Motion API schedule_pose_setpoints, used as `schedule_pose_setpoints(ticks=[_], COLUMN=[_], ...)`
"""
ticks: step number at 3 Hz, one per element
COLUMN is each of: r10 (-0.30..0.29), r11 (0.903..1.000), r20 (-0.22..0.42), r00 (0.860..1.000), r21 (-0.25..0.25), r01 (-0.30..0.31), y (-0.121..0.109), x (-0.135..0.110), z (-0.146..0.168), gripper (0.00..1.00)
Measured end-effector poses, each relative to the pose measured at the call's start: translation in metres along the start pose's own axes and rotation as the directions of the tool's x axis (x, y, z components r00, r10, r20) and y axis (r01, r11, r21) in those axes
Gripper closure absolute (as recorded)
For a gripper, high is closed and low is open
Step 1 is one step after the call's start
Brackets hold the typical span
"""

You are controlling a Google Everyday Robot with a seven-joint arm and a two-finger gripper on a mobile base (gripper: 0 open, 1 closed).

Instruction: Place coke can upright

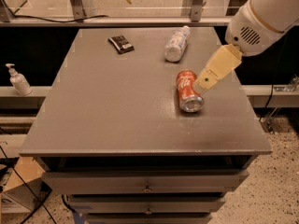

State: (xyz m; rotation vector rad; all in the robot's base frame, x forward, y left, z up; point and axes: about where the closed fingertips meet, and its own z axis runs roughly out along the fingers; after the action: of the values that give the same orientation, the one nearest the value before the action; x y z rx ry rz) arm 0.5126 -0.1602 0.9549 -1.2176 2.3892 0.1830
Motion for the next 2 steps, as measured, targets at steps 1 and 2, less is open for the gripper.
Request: schedule_pose_setpoints(ticks=[1,2], r10=[0.081,0.077], r11=[0.9955,0.9940], r20=[-0.019,-0.072], r00=[0.997,0.994], r21=[-0.048,-0.073], r01=[-0.081,-0.082], y=[-0.002,0.003], x=[-0.013,-0.027], z=[0.037,0.069], gripper=[0.00,0.00])
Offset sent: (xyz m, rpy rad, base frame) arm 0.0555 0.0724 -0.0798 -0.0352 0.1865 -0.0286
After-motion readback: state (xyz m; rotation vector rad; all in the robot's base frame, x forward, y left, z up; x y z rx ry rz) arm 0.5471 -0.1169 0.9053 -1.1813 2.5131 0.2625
